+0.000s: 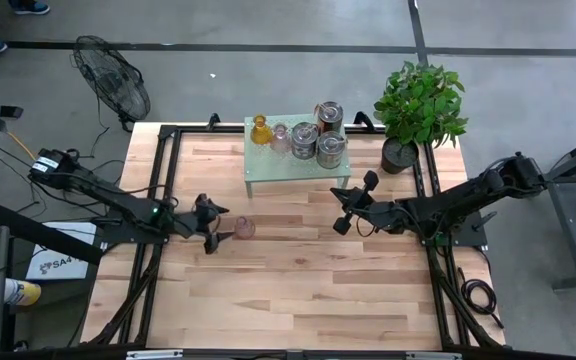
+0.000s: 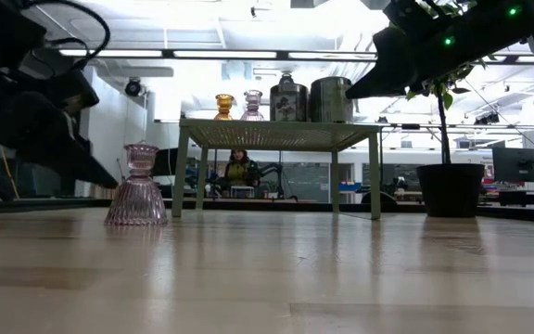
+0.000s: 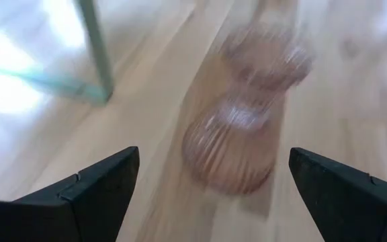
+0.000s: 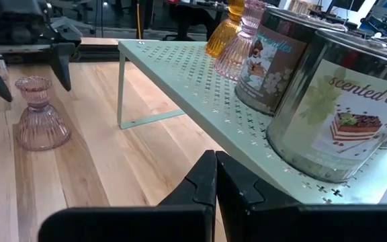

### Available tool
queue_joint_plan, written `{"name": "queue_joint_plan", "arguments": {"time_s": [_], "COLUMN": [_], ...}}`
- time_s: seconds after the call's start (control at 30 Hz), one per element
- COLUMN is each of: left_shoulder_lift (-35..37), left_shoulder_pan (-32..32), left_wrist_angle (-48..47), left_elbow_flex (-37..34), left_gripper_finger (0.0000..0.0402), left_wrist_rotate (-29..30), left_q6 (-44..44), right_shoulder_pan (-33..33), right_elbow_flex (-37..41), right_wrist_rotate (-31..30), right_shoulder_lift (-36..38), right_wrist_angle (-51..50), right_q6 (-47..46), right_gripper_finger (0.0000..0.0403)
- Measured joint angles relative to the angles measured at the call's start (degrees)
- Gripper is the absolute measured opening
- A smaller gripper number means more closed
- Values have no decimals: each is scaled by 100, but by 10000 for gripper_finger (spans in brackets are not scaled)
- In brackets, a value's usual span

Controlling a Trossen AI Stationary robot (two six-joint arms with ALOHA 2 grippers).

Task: Pick & Place candle stick holders
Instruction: Put the purple candle holder on the shelf

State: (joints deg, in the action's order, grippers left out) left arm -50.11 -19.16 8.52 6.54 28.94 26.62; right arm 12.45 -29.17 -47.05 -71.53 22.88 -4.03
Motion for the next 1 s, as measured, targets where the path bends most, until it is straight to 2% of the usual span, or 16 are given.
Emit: {"name": "queue_joint_plan", "arguments": {"time_s": [0.17, 0.33, 0.7, 1.0], "left_shoulder_lift": [2, 0, 0, -2], "left_shoulder_pan": [0, 1, 0, 0], "left_wrist_angle": [809, 679, 635, 646], "left_elbow_flex": [-85, -85, -85, -85], "left_gripper_finger": [376, 376, 376, 376], "left_wrist_rotate": [-90, 40, -90, -507], "left_q6": [-539, -535, -417, -405], "right_shoulder_pan": [0, 0, 0, 0], "right_elbow_flex": [0, 0, 0, 0], "right_wrist_rotate": [4, 4, 7, 9], "right_shoulder_lift": [0, 0, 0, 0], "right_wrist_angle": [6, 6, 6, 6], "right_q6": [-8, -37, -42, -42], "right_gripper_finger": [0, 0, 0, 0]}}
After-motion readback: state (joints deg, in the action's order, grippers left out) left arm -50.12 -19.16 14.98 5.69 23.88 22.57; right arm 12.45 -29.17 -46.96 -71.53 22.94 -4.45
